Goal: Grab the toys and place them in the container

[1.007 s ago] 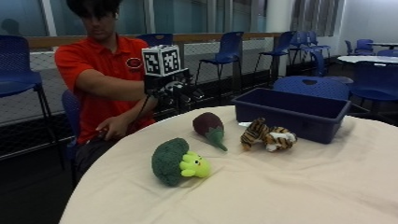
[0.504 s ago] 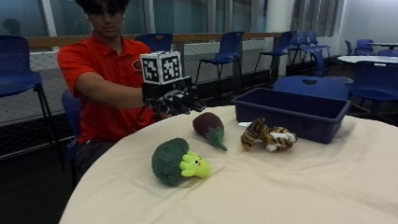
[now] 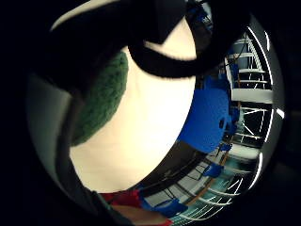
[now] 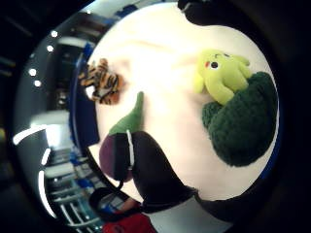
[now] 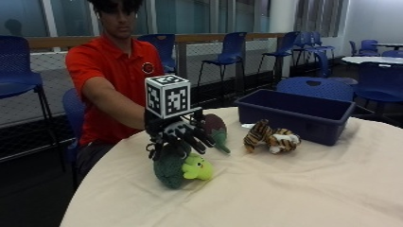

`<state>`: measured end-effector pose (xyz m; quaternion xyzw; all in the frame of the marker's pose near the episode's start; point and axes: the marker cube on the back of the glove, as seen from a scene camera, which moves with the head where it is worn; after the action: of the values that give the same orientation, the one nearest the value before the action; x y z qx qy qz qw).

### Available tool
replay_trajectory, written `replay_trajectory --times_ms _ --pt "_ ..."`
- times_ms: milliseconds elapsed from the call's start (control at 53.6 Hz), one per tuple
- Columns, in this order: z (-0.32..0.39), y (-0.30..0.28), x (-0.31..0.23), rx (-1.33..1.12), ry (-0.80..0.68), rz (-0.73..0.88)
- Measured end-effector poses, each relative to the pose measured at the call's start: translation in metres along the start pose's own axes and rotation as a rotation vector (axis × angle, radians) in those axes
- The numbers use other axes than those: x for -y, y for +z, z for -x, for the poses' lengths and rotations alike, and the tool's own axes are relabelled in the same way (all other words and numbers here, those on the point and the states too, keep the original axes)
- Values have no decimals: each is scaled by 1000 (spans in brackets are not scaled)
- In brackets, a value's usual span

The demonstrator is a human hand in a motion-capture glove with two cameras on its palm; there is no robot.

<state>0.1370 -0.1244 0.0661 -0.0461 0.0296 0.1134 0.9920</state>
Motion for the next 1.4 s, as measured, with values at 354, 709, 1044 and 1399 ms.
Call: replay_trajectory --times_ms 354,709,1044,1399 --pt "-12 48 22 -27 48 146" --pt "-15 51 23 -3 35 71" --pt "24 -2 13 -35 -59 -109" --pt "157 -121 -7 58 -228 -178"
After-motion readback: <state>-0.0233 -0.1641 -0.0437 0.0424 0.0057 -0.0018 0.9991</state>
